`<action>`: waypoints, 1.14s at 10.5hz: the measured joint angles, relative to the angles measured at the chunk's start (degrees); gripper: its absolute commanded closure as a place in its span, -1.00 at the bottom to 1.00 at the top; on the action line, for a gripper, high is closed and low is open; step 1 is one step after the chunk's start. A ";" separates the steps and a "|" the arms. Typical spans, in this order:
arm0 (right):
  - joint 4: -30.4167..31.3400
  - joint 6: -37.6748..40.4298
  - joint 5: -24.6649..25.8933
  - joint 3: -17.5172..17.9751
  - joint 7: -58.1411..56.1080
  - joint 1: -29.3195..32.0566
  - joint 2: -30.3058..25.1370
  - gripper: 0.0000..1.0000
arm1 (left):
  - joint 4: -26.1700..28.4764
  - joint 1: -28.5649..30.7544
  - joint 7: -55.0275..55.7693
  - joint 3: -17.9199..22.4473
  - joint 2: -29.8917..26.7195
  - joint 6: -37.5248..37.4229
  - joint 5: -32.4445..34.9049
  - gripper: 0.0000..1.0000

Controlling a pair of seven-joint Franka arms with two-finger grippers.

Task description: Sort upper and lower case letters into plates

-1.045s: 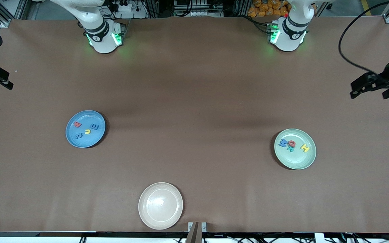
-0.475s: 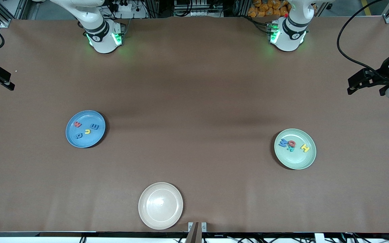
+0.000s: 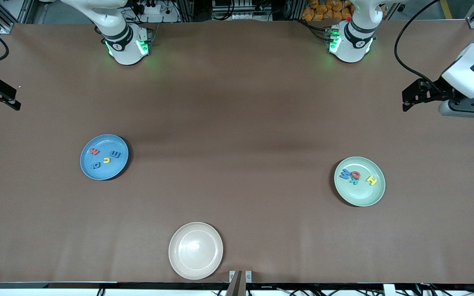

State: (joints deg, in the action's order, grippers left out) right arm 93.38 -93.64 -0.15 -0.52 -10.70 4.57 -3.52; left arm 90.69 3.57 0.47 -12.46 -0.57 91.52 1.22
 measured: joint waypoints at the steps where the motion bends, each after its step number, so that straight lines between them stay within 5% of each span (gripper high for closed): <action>1: 0.00 0.00 0.05 0.06 0.00 -0.67 0.12 -1.00 | 0.13 -0.01 0.00 -0.53 -0.37 -0.10 0.00 -1.00; 12: 0.00 0.17 0.25 -0.18 4.93 -5.22 1.23 -1.00 | 0.35 2.43 0.16 -0.36 -0.93 -0.80 -0.01 -1.00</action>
State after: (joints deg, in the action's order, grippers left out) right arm 93.39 -93.47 0.10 -0.70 -5.77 -0.65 -2.29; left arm 91.04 6.00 0.63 -12.82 -1.50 90.72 1.22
